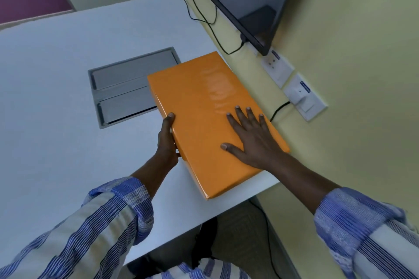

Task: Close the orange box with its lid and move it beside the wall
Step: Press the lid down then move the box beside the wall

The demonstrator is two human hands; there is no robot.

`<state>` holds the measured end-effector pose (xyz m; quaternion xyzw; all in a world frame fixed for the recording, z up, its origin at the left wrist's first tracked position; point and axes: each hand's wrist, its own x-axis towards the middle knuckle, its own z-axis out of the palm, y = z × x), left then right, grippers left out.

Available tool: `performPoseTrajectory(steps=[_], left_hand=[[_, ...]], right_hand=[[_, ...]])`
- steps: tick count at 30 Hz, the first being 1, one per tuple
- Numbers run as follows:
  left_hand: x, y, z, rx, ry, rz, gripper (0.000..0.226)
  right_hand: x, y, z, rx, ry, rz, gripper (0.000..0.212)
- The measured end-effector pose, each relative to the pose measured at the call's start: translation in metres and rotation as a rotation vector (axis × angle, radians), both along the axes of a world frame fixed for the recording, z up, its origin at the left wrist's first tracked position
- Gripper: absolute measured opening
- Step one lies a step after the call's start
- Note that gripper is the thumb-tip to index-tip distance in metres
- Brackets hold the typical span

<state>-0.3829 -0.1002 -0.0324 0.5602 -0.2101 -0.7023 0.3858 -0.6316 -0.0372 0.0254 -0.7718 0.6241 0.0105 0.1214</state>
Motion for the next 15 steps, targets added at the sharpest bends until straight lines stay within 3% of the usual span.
performPoseTrajectory(steps=[11, 15], left_hand=[[-0.059, -0.001, -0.023, 0.031, 0.011, -0.037, 0.053], [-0.074, -0.001, -0.025, -0.019, 0.093, -0.038, 0.066]], right_hand=[[-0.041, 0.014, -0.033, -0.024, -0.043, -0.142, 0.09], [-0.047, 0.017, -0.041, -0.048, -0.047, -0.173, 0.09]])
